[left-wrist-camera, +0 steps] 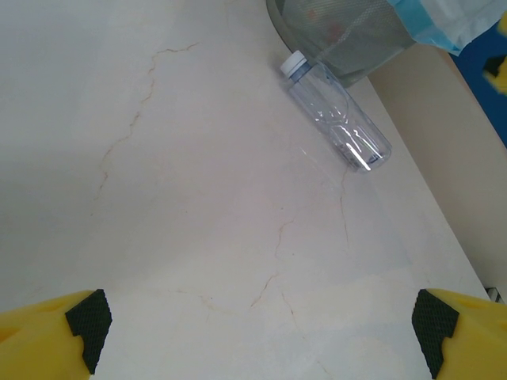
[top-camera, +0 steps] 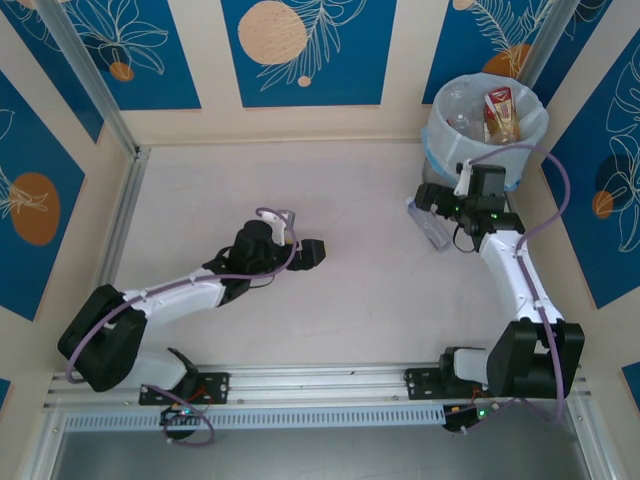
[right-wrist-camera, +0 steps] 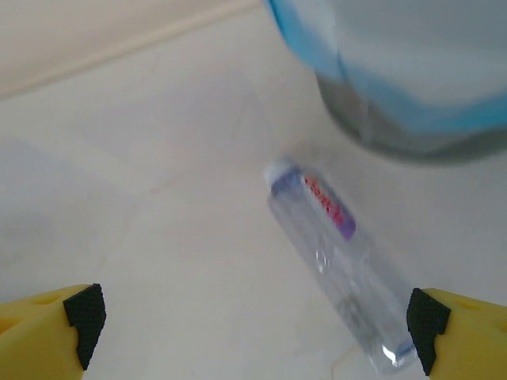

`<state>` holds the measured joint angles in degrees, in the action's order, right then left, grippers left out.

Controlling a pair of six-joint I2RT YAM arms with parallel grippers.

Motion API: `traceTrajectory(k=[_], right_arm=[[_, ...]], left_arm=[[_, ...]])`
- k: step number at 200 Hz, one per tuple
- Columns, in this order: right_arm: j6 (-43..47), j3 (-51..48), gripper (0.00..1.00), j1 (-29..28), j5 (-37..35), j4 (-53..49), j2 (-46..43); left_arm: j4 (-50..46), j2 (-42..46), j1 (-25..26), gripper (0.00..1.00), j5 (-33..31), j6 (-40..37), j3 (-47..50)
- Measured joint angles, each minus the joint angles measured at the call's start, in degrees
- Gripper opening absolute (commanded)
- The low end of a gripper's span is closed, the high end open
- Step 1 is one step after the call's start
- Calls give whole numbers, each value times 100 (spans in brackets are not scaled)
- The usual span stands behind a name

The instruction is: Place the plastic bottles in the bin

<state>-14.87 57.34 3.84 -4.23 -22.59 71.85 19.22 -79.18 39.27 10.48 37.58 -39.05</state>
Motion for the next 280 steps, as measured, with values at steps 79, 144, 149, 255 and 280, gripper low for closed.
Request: traceTrajectory(k=[79,144,149,255,280], right_arm=[[28,-125,100,470,365,-59,1113],[48,2,99,409,264,-249,1777],[52,9,100,400,225,-251,1779],[501,863,98,9,-490,-483,2793],[579,1043,83,-155,-699,-586,3023]], left_arm=[[7,-57,0,99,-11,57,-13],[4,-57,0,99,-85,109,-13],[4,-57,0,99,-90,109,-13],[4,-57,0,99,-160,149,-13],[2,-57,0,99,-175,149,-13]])
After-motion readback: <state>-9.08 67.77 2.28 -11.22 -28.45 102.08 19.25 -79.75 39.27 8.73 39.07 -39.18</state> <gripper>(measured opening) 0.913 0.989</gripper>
